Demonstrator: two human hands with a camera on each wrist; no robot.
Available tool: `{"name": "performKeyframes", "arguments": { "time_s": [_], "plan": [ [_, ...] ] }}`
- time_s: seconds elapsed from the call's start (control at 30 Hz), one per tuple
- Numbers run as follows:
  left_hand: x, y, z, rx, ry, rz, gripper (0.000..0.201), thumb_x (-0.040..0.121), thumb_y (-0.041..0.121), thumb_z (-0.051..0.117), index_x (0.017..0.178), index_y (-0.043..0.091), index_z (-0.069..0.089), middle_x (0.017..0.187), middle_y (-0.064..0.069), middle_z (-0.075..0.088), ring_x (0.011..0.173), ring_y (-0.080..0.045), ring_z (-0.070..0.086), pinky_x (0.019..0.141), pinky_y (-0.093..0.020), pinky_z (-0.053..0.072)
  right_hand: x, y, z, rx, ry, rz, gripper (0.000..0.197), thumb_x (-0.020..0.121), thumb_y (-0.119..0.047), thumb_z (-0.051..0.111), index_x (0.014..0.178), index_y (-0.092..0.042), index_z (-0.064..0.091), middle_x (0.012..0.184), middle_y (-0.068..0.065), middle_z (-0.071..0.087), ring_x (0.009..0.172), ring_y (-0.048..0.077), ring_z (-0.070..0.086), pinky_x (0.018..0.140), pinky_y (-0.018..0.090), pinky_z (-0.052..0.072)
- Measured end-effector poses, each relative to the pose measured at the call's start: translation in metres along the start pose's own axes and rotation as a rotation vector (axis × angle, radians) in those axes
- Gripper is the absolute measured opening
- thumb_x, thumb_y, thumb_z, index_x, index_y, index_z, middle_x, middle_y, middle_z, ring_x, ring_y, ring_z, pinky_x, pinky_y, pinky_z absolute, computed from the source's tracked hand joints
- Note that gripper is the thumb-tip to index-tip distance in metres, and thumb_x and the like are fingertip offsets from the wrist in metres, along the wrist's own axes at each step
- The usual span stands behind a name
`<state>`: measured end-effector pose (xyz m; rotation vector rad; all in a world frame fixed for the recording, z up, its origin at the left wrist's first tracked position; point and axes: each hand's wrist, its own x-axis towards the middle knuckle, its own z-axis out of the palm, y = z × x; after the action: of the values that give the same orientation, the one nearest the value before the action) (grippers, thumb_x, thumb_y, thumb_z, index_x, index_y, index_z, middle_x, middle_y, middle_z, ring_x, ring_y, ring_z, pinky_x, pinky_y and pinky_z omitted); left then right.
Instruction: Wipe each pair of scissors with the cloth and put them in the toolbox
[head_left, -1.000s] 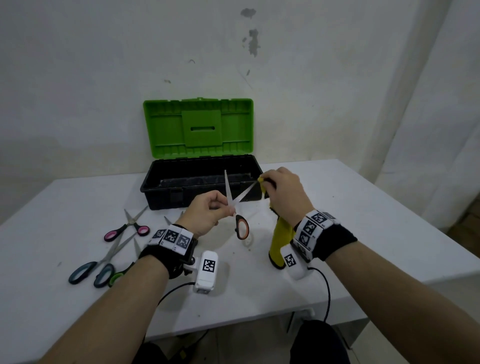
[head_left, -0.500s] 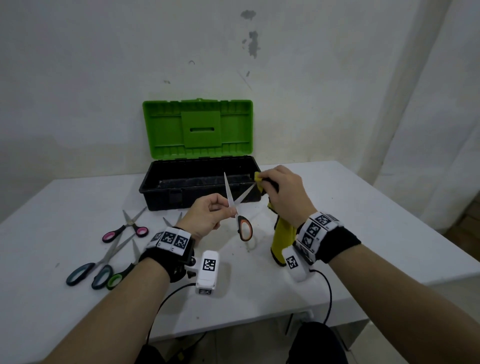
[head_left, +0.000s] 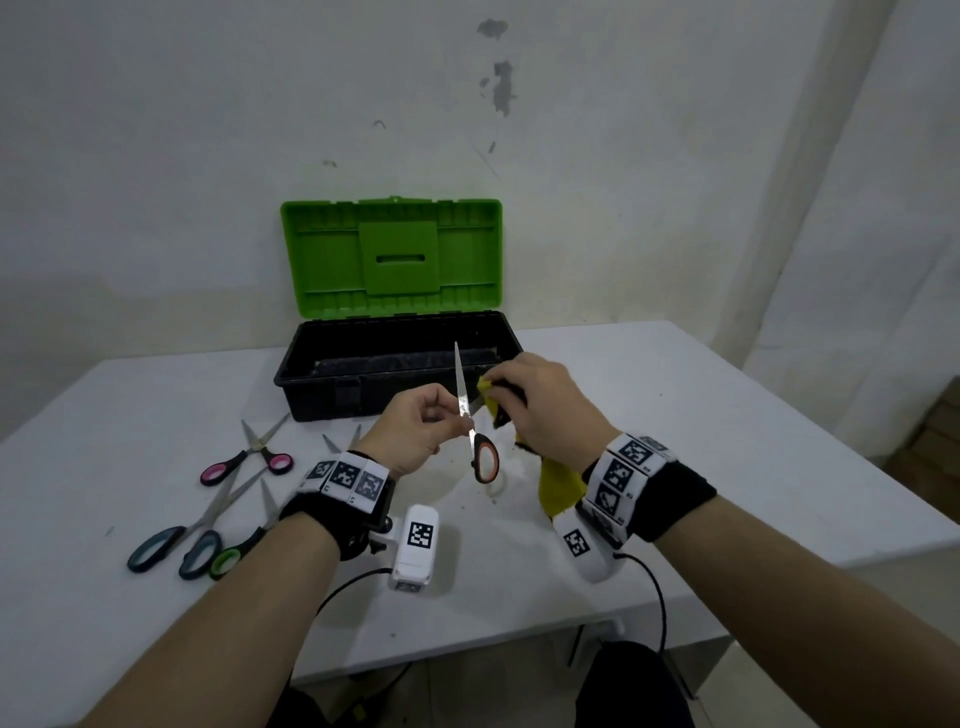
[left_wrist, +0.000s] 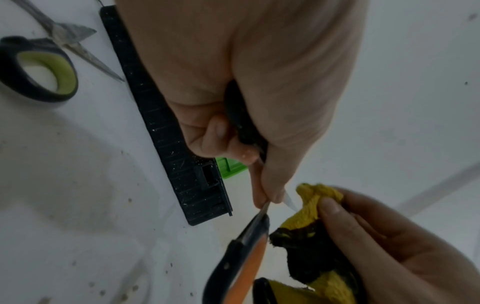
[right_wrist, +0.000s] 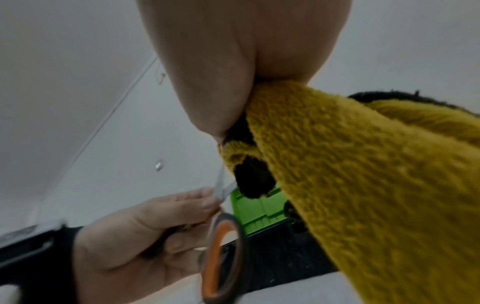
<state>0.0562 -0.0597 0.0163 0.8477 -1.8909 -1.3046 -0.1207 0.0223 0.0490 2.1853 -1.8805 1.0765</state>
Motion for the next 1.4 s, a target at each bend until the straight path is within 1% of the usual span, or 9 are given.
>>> {"name": "performKeyframes", "arguments": {
  "time_s": [0.1,0.27,0.37,0.53,0.63,0.73,0.93,1.17,1.4],
  "plan": [
    [0.001,0.002,0.002,0.057,-0.047,0.042,0.018,0.087,0.006,0.073,0.081,0.014,0.059,0.072,0.003,0.072,0.064,-0.004,0.062,0.051,-0.016,0.041,-0.002,-0.002,0.010,-0.046,-0.090,0.004,0.020,0.097,-0.023,0.051,0.107,-0.019,0.068,0.097,0.002,0.059,0.090,0.021,0.055,0.082,0.035,0.048],
    [-0.001,-0.003,-0.002,0.062,-0.029,0.015,0.017,0.088,0.009,0.073,0.081,0.016,0.058,0.073,0.002,0.074,0.065,-0.005,0.063,0.053,-0.021,0.042,0.010,0.022,-0.006,-0.099,0.034,0.246,0.019,0.096,-0.021,0.051,0.104,-0.014,0.068,0.095,0.010,0.060,0.093,0.028,0.056,0.080,0.037,0.047],
    [-0.001,-0.004,-0.003,-0.027,0.008,-0.025,0.014,0.089,0.008,0.071,0.083,0.013,0.059,0.075,-0.002,0.075,0.057,-0.005,0.056,0.052,-0.022,0.038,0.005,0.019,-0.010,-0.017,0.127,0.143,0.014,0.094,-0.019,0.056,0.101,-0.015,0.068,0.091,0.004,0.060,0.086,0.021,0.056,0.078,0.031,0.045],
    [0.000,0.001,0.003,-0.190,0.005,-0.056,0.012,0.087,0.003,0.072,0.083,0.007,0.061,0.076,-0.012,0.072,0.045,-0.007,0.043,0.044,-0.021,0.032,-0.013,0.004,0.008,0.016,0.034,-0.159,0.014,0.092,-0.012,0.060,0.103,-0.013,0.069,0.097,0.001,0.061,0.085,0.017,0.059,0.076,0.031,0.050],
    [-0.001,-0.001,0.001,-0.220,0.002,-0.065,0.016,0.087,0.001,0.070,0.079,0.010,0.059,0.079,-0.014,0.072,0.046,-0.009,0.041,0.043,-0.019,0.031,-0.006,0.018,0.004,0.037,0.154,-0.024,0.017,0.091,-0.010,0.061,0.104,-0.013,0.070,0.096,0.003,0.061,0.085,0.020,0.060,0.078,0.038,0.052],
    [-0.003,-0.001,-0.002,-0.195,0.006,-0.068,0.015,0.087,0.002,0.071,0.080,0.010,0.060,0.079,-0.012,0.073,0.047,-0.008,0.043,0.044,-0.020,0.032,0.000,0.024,-0.005,0.058,0.310,0.069,0.016,0.091,-0.010,0.061,0.104,-0.012,0.071,0.092,0.003,0.061,0.081,0.016,0.058,0.077,0.035,0.051],
    [0.000,0.001,0.003,-0.144,-0.012,-0.067,0.011,0.086,0.004,0.073,0.086,0.007,0.062,0.075,-0.009,0.072,0.047,-0.006,0.045,0.047,-0.021,0.033,-0.015,-0.002,0.014,0.030,0.039,-0.172,0.018,0.093,-0.015,0.060,0.108,-0.012,0.070,0.096,0.003,0.060,0.083,0.018,0.059,0.075,0.031,0.051],
    [-0.006,0.001,0.000,-0.129,-0.055,-0.200,0.012,0.086,0.005,0.074,0.085,0.010,0.063,0.075,-0.007,0.069,0.048,-0.008,0.043,0.046,-0.020,0.033,-0.006,0.021,0.002,-0.006,0.122,0.125,0.019,0.094,-0.018,0.058,0.107,-0.013,0.071,0.097,0.006,0.060,0.089,0.024,0.059,0.080,0.035,0.049],
    [-0.001,0.001,0.001,-0.111,-0.065,-0.320,0.027,0.088,-0.009,0.061,0.104,0.011,0.071,0.072,-0.002,0.058,0.054,-0.011,0.042,0.052,-0.022,0.039,-0.010,0.016,0.000,0.039,0.078,0.078,0.017,0.094,-0.018,0.059,0.106,-0.018,0.071,0.095,0.000,0.061,0.088,0.016,0.058,0.082,0.031,0.049]
  ]
}}
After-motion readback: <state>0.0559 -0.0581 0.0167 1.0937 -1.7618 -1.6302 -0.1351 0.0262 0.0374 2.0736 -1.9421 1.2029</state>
